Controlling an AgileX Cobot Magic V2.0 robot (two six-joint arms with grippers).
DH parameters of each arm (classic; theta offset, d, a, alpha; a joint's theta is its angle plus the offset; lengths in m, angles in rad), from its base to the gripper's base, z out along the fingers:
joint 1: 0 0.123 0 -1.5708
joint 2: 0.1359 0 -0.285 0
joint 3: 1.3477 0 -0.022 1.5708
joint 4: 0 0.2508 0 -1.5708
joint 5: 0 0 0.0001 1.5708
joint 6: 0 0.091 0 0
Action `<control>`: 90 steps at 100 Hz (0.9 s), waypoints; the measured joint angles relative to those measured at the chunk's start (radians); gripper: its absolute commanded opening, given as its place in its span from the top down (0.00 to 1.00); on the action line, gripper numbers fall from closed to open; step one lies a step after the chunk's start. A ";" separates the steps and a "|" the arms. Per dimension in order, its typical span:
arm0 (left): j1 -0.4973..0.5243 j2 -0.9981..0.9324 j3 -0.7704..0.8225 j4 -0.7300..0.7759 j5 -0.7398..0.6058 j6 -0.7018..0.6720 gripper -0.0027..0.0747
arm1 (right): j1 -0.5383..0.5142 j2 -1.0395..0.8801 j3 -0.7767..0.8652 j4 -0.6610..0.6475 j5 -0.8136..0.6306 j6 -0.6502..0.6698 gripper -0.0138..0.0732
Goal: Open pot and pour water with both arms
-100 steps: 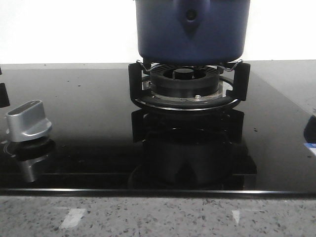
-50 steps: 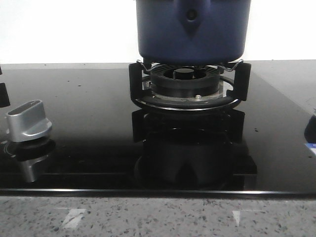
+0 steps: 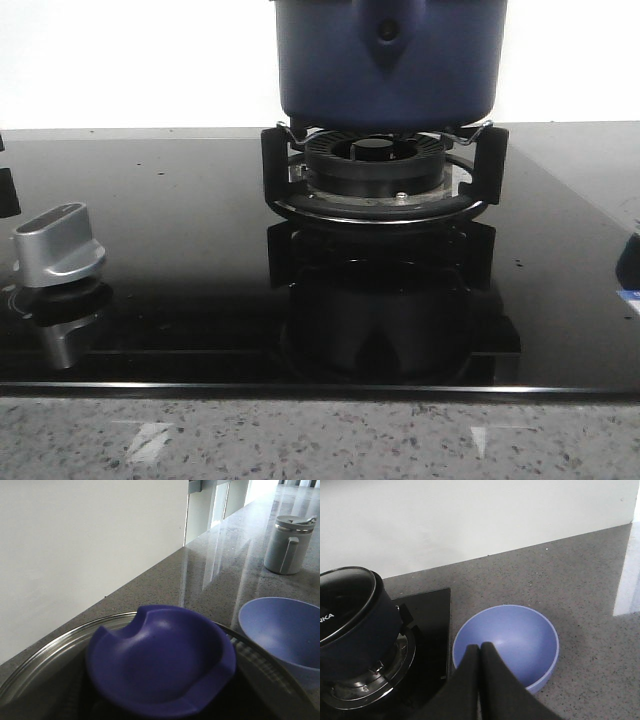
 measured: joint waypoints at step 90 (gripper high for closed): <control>-0.031 0.012 -0.006 -0.017 -0.091 0.006 0.56 | 0.000 0.000 0.000 0.000 0.000 -0.001 0.92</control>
